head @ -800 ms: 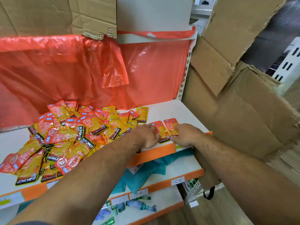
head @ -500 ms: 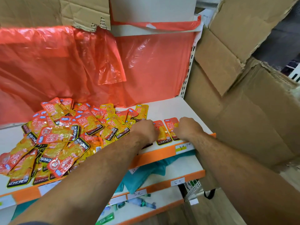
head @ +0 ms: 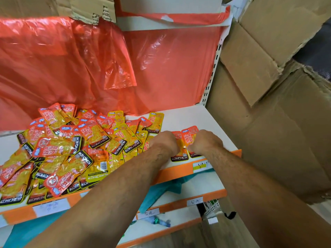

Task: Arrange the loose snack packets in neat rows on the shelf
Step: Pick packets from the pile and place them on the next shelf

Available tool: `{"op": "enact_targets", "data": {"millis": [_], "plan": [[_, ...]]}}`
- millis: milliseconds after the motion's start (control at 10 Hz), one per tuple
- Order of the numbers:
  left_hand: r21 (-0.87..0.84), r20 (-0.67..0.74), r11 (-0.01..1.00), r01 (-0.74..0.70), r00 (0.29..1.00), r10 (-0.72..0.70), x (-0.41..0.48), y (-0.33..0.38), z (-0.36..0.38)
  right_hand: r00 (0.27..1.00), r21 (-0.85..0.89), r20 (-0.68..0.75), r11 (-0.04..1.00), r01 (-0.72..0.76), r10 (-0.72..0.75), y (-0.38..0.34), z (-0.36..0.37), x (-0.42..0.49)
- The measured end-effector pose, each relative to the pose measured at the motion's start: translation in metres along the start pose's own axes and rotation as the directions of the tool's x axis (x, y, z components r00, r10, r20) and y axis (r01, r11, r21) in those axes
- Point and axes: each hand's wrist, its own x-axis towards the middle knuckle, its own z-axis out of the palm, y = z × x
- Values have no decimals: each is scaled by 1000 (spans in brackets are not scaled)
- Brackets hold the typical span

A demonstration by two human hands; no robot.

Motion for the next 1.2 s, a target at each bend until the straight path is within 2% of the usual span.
{"op": "enact_targets", "data": {"millis": [200, 300, 400, 500, 600, 700, 800, 900, 1000, 1100, 1200], "plan": [[-232, -12, 968, 99, 994, -104, 3, -1, 6, 999, 107, 17, 993, -50, 49, 4, 3, 1], [-341, 2, 930, 134, 990, -142, 3, -2, 3, 995, 327, 41, 940, -102, 94, 11, 2, 6], [-437, -6, 888, 146, 986, -165, 2, -5, -5, 994, 469, 35, 877, -105, 101, 15, -5, 6], [-595, -67, 798, 100, 983, -173, -4, -18, -18, 999, 661, 1, 750, -40, 53, 8, -19, 1], [-708, -96, 698, 104, 966, -241, -14, -35, -34, 1000, 741, -8, 672, 2, 5, -3, -28, -8], [-779, -175, 620, 95, 916, -360, -30, -71, -45, 995, 786, -27, 612, 83, -99, -29, -31, -20], [-862, -137, 494, 114, 885, -445, -78, -109, -62, 972, 810, -10, 567, 146, -237, -70, -19, -33], [-849, -165, 515, 119, 866, -472, -98, -138, -69, 948, 850, 7, 502, 162, -318, -105, -8, -49], [-838, -240, 528, 139, 775, -585, -122, -188, -78, 907, 842, 21, 497, 211, -420, -153, 3, -74], [-862, -195, 481, 158, 773, -604, -138, -229, -89, 877, 847, 26, 477, 236, -480, -189, 11, -93], [-887, -197, 435, 154, 726, -659, -162, -287, -98, 843, 833, 19, 475, 284, -537, -242, 23, -125]]}}
